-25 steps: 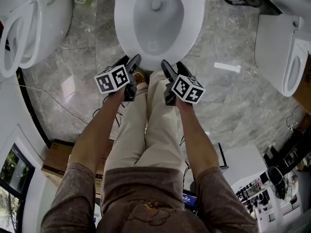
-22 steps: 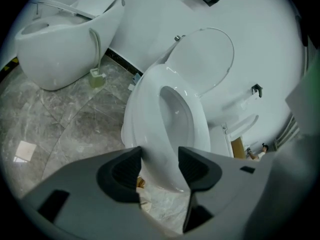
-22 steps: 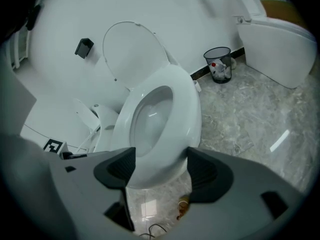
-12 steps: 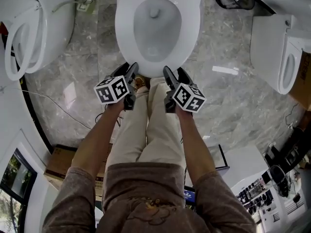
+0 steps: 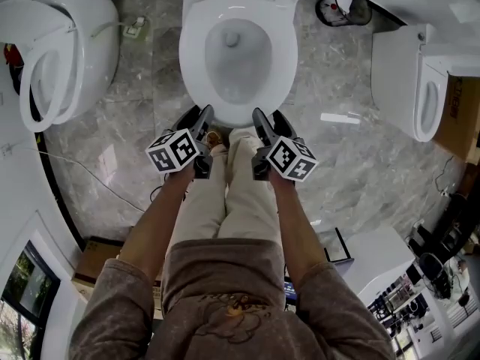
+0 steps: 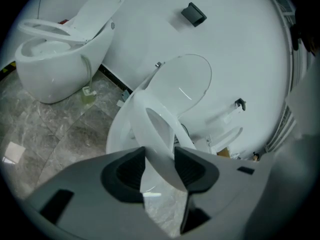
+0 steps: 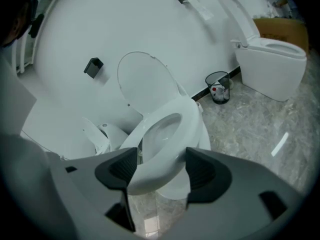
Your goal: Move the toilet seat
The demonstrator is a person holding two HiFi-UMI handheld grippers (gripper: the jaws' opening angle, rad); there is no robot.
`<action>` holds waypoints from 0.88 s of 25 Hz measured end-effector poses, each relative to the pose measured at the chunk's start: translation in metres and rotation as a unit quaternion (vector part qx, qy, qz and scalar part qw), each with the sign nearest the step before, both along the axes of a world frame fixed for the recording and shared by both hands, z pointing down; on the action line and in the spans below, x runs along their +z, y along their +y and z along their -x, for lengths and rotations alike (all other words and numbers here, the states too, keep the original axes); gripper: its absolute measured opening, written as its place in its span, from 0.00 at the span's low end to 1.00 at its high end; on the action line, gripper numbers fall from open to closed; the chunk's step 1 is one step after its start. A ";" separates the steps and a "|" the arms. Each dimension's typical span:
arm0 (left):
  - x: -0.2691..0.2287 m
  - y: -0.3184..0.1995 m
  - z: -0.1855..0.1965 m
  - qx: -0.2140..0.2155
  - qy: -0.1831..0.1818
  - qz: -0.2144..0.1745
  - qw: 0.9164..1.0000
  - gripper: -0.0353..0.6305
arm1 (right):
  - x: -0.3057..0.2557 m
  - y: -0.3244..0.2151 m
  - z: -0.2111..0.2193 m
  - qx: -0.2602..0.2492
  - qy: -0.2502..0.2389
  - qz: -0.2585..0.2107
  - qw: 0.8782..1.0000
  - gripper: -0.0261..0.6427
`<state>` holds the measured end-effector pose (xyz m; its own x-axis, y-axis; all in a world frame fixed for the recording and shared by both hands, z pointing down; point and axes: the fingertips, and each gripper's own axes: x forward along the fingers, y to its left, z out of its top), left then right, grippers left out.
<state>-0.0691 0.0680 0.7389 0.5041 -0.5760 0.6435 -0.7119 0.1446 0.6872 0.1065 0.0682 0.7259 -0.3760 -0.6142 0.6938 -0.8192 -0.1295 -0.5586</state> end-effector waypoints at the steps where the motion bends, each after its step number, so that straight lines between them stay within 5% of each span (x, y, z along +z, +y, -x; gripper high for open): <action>1: -0.008 -0.003 0.000 -0.002 0.003 -0.005 1.000 0.32 | -0.008 -0.003 0.000 0.000 0.003 -0.006 1.000 0.49; 22: -0.133 -0.088 0.000 -0.031 0.041 -0.088 0.995 0.40 | -0.134 -0.091 0.003 0.001 0.051 -0.110 0.993 0.50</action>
<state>-0.0687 -0.0205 0.6060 0.5113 -0.7075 0.4878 -0.6456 0.0584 0.7614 0.1036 -0.0224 0.5916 -0.3097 -0.7564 0.5762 -0.8724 -0.0150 -0.4886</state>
